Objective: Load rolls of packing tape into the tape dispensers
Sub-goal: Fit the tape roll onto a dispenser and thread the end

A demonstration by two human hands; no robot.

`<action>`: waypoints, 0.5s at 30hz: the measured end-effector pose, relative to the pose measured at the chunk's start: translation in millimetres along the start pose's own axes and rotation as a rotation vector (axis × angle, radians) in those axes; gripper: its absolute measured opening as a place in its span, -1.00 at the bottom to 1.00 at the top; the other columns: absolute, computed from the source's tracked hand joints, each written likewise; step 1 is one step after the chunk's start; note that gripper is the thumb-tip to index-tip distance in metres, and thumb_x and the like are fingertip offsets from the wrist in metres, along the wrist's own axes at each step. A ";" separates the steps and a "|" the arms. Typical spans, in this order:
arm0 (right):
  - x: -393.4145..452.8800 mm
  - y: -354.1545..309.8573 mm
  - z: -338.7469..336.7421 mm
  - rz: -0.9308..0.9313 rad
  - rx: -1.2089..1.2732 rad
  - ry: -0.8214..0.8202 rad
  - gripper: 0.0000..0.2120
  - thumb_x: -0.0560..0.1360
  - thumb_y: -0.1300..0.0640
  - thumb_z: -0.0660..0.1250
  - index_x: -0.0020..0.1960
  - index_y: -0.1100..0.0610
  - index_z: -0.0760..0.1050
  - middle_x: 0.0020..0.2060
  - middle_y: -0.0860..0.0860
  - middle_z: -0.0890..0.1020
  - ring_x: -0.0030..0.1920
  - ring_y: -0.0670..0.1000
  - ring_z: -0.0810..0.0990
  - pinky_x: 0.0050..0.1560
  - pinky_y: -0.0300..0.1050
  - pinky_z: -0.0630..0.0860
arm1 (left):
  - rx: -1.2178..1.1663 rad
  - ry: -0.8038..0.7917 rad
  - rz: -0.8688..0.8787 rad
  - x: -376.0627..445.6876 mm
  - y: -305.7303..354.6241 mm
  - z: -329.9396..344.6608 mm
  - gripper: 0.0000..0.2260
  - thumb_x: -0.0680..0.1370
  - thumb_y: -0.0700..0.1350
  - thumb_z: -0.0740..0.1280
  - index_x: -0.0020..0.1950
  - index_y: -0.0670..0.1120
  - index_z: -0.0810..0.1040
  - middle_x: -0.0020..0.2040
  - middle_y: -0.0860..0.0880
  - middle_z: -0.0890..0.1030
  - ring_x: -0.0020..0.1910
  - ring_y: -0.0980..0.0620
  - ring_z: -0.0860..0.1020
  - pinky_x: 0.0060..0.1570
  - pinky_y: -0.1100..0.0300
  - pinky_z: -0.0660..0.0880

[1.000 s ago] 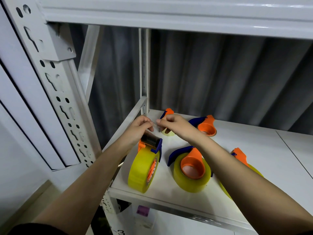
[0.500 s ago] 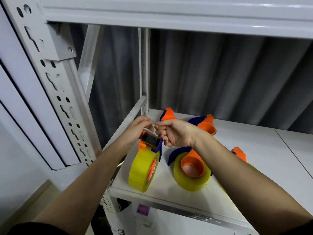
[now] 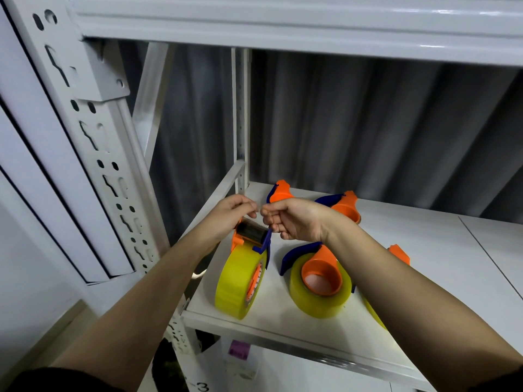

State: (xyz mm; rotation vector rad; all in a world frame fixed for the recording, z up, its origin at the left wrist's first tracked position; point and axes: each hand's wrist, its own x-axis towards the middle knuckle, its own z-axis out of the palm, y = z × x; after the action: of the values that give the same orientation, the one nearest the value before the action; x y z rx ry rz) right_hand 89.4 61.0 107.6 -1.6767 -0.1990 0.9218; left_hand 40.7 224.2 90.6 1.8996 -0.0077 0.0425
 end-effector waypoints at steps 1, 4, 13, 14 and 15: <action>-0.6 -0.3 0.3 -0.004 -0.015 0.012 -0.79 0.58 0.06 0.18 -0.22 0.04 0.44 -0.37 -0.09 0.48 -0.37 -0.14 0.42 -0.33 -0.27 0.25 | 0.003 -0.001 0.009 -0.1 0.4 0.5 -0.85 0.62 -0.13 0.20 0.03 -0.15 0.53 -0.16 0.00 0.56 -0.17 0.13 0.50 -0.15 0.32 0.42; -1.5 -0.9 2.5 -0.060 -0.132 0.110 -0.78 0.58 0.05 0.22 -0.22 0.03 0.48 -0.38 -0.08 0.50 -0.36 -0.12 0.43 -0.29 -0.23 0.26 | 0.006 0.006 0.027 -0.2 0.5 1.2 -0.87 0.62 -0.15 0.20 0.02 -0.16 0.51 -0.16 -0.03 0.55 -0.17 0.12 0.50 -0.16 0.33 0.43; -4.5 1.9 6.7 -0.379 -0.829 0.535 -0.65 0.60 -0.11 0.16 -0.05 0.13 0.56 -0.22 -0.01 0.63 -0.18 0.00 0.57 -0.14 -0.06 0.48 | -0.026 0.029 0.003 0.1 -1.3 1.8 -0.86 0.61 -0.14 0.21 0.03 -0.17 0.53 -0.16 -0.05 0.55 -0.14 0.07 0.53 -0.14 0.32 0.46; -4.2 3.2 6.8 -0.420 -0.815 0.545 -0.66 0.59 -0.11 0.19 -0.05 0.14 0.55 -0.22 0.00 0.63 -0.19 -0.02 0.57 -0.15 -0.07 0.49 | -0.037 0.030 0.000 0.0 -1.3 1.6 -0.86 0.61 -0.15 0.22 0.02 -0.17 0.53 -0.16 -0.05 0.55 -0.14 0.06 0.53 -0.12 0.30 0.46; -4.5 4.1 7.0 -0.460 -0.698 0.489 -0.69 0.59 -0.06 0.23 -0.07 0.18 0.55 -0.24 0.01 0.62 -0.22 -0.05 0.57 -0.16 -0.12 0.50 | -0.039 0.031 -0.003 0.2 -1.2 1.8 -0.86 0.61 -0.14 0.22 0.01 -0.17 0.54 -0.16 -0.05 0.55 -0.14 0.06 0.53 -0.12 0.29 0.45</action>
State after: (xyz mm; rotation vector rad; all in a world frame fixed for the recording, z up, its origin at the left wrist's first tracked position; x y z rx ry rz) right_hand 80.4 62.3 105.8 -2.3014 -0.5912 0.0637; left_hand 41.0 222.9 88.9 1.8595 0.0148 0.0694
